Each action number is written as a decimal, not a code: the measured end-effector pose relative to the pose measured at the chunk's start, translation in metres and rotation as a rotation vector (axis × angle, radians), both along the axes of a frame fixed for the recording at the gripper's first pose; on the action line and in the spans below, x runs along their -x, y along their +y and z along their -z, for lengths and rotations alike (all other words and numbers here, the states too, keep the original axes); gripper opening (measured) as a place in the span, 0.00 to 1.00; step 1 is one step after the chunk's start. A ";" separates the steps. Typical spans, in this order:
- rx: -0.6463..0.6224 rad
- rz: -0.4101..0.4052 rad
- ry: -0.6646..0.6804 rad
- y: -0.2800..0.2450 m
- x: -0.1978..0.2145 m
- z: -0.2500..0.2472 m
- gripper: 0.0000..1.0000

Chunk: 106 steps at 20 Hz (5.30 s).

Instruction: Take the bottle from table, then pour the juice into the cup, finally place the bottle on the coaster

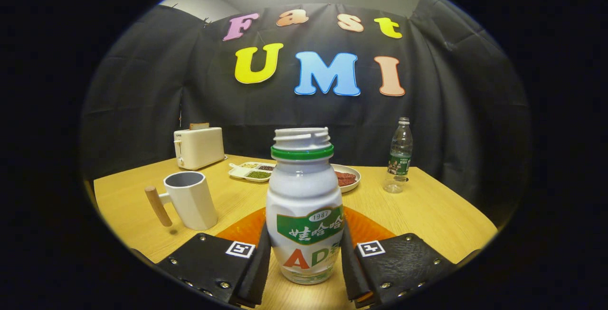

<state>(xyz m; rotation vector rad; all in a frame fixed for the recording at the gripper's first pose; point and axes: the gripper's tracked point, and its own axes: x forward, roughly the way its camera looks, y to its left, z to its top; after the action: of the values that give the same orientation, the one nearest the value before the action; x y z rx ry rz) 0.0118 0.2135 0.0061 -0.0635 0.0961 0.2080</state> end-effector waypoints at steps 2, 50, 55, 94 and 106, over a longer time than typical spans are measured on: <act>0.036 0.008 -0.016 0.001 0.001 -0.006 0.64; 1.292 0.068 -0.291 0.098 -0.032 -0.054 0.64; 1.357 0.079 -0.301 0.097 -0.034 -0.054 0.64; 1.592 0.093 -0.397 0.101 -0.032 -0.061 0.64; 1.618 0.097 -0.421 0.103 -0.031 -0.063 0.64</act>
<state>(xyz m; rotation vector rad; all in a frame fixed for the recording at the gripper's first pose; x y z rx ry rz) 0.0431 0.3167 0.0694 -1.7031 -0.1756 -0.0311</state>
